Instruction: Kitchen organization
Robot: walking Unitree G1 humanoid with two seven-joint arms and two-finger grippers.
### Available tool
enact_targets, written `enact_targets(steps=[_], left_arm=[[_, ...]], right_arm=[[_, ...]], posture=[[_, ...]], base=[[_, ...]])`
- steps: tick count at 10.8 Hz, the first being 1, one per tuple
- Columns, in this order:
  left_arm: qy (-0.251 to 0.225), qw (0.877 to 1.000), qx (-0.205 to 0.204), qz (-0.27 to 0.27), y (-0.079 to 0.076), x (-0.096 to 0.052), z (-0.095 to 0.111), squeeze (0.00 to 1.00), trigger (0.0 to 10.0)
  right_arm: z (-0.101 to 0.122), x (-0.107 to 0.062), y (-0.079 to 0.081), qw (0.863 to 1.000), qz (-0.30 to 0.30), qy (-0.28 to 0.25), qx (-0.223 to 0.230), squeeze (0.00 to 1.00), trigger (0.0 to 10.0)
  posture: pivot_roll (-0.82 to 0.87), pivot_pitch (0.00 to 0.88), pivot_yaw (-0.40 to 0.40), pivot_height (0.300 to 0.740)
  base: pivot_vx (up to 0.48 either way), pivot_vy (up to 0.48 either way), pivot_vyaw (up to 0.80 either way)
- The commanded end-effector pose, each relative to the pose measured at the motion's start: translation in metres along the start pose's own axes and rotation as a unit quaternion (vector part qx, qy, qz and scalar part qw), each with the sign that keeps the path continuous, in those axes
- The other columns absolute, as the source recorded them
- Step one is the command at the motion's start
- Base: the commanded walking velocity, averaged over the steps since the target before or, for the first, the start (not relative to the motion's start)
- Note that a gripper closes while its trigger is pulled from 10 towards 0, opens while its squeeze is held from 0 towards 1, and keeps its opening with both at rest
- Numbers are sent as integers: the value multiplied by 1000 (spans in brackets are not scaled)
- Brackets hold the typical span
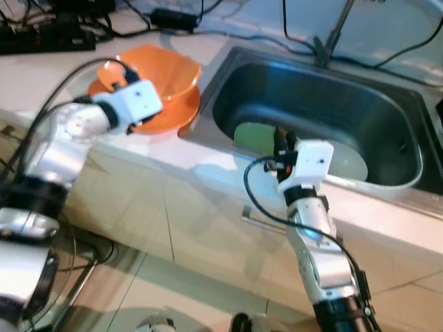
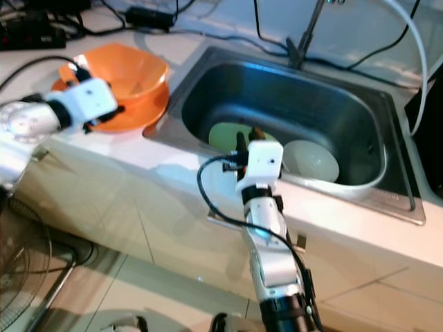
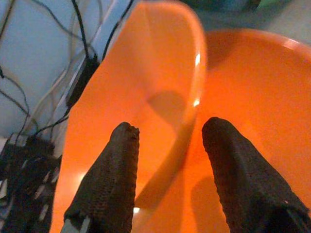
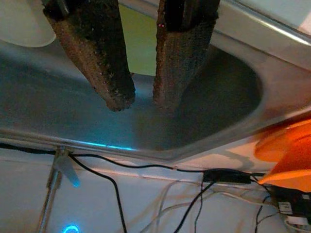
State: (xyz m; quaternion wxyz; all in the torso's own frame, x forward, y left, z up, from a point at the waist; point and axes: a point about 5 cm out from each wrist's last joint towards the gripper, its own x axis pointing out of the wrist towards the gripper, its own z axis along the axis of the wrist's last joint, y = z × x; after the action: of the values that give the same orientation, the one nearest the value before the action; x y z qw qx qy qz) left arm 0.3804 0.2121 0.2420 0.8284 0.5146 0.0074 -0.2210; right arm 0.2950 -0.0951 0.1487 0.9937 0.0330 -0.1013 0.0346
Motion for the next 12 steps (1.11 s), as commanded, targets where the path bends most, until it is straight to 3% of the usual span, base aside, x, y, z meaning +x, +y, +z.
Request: enact_targets(steps=[1, 3, 4, 12], left_arm=[[12, 1000, 23, -3, -5, 8, 1, 0, 10000], [25, 999, 32, 2, -7, 15, 0, 0, 10000], [25, 999, 34, -1, -9, 18, 1, 0, 0], [21, 997, 75, -1, -15, 20, 1, 0, 0]], right_arm=[[-3, -2, -2, 1000, -9, 12, -3, 0, 10000], [-4, -3, -2, 1000, -11, 14, -3, 0, 10000], [-5, -4, -3, 1000, -12, 16, -4, 0, 10000], [-7, -3, -3, 1000, -15, 20, -6, 0, 10000]], posture=[[18, 116, -74, 740], [15, 120, -72, 740], [14, 121, -72, 740], [17, 110, -71, 740]], base=[[0, 0, 0], [0, 0, 0], [0, 0, 0], [0, 0, 0]])
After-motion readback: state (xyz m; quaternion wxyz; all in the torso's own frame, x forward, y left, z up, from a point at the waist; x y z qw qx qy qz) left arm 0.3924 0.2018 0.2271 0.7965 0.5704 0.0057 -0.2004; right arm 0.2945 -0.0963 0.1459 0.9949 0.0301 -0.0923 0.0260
